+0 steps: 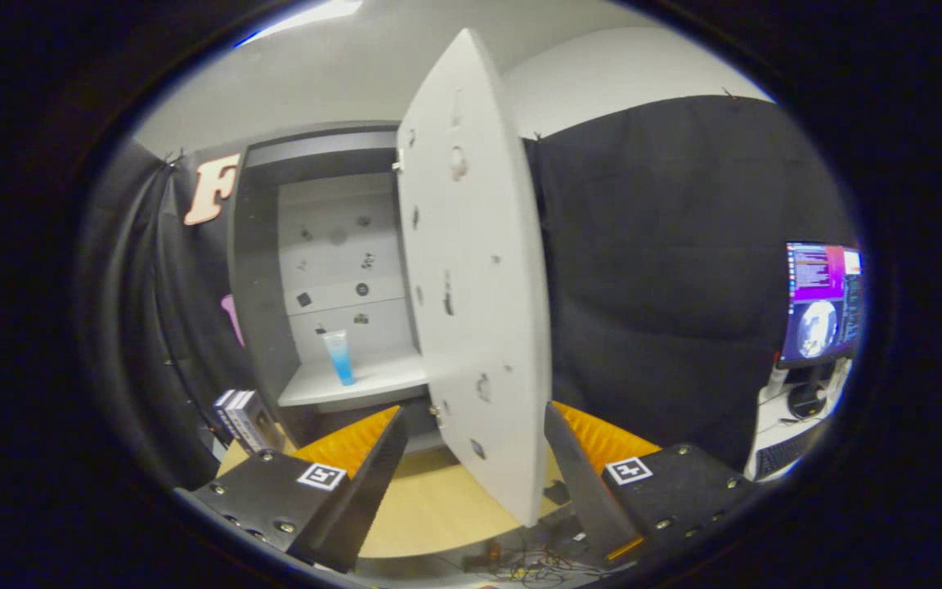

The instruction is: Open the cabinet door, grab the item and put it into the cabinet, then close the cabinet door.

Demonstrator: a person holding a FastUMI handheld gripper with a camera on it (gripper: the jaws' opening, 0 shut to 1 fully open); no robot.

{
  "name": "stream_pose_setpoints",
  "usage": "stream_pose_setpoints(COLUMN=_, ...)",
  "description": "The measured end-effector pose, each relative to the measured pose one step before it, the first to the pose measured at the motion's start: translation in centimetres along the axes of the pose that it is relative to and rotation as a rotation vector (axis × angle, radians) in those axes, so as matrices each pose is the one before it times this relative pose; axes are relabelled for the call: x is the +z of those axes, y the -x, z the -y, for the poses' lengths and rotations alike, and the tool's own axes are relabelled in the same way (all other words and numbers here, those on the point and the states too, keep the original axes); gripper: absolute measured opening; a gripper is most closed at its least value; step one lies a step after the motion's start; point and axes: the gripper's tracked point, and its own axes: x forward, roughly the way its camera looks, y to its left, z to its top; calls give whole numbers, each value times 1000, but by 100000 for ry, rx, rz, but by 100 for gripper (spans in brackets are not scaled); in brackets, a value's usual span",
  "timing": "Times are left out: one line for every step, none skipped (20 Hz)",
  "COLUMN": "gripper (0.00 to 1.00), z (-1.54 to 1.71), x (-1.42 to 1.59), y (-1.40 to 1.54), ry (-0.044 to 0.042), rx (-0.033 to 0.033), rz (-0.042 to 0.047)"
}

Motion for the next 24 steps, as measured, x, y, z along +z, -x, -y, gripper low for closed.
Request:
stream_pose_setpoints(gripper=100, z=2262, x=279, y=13, ry=-1360, rx=-3964, rz=1204)
stream_pose_setpoints(gripper=100, z=1240, x=347, y=-84, ry=-1555, rx=-1720, rz=-639)
stream_pose_setpoints(gripper=100, z=315, x=358, y=241, ry=-2814, rx=2432, rz=861)
stream_pose_setpoints(gripper=99, z=387, x=945, y=72, ry=-1000, rx=929, rz=2086)
stream_pose_setpoints(gripper=98, z=1009, x=315, y=-812, ry=-355, rx=-244, rz=-367)
stream_pose_setpoints(gripper=98, z=1064, x=342, y=-780, ry=344, rx=-984, rz=458)
stream_pose_setpoints(gripper=98, z=818, x=787, y=-1107, ry=-401, rx=-605, rz=1451)
stream_pose_setpoints(gripper=98, z=235, x=771, y=-1034, ry=-1416, rx=1646, rz=1151)
stream_pose_setpoints(gripper=98, z=-118, x=604, y=-884, ry=-1833, rx=701, rz=1167)
stream_pose_setpoints(gripper=98, z=-189, x=324, y=-1072, ry=-1076, rx=1445, rz=-68)
stream_pose_setpoints(gripper=99, z=-465, x=-6, y=-1025, ry=-530, rx=1510, rz=140)
stream_pose_setpoints(gripper=98, z=-440, x=-54, y=-668, ry=183, rx=1714, rz=-746)
stream_pose_setpoints(gripper=98, z=-831, x=-85, y=-407, ry=57, rx=3170, rz=-760)
stream_pose_setpoints(gripper=99, z=-204, x=284, y=-150, ry=273, rx=243, rz=1293)
stream_pose_setpoints(gripper=96, z=-72, x=138, y=223, ry=1576, rx=-301, rz=1309)
stream_pose_setpoints(gripper=97, z=-233, x=72, y=18, ry=28, rx=-98, rz=976)
stream_pose_setpoints(gripper=96, z=-253, x=-100, y=126, ry=-788, rx=245, rz=-462)
stream_pose_setpoints(gripper=96, z=-398, x=-70, y=328, ry=-1122, rx=1216, rz=-584)
stream_pose_setpoints(gripper=96, z=-917, x=-227, y=373, ry=-184, rx=2090, rz=-886)
stream_pose_setpoints(gripper=96, z=-1067, x=-204, y=330, ry=463, rx=2769, rz=-600)
stream_pose_setpoints(gripper=96, z=-1155, x=-76, y=154, ry=689, rx=2972, rz=-781)
stream_pose_setpoints(gripper=96, z=-1281, x=-252, y=253, ry=1001, rx=3495, rz=-960)
stream_pose_setpoints(gripper=96, z=-1496, x=-340, y=64, ry=410, rx=3728, rz=-1184)
stream_pose_setpoints(gripper=96, z=-1560, x=-565, y=189, ry=-258, rx=3608, rz=-1240)
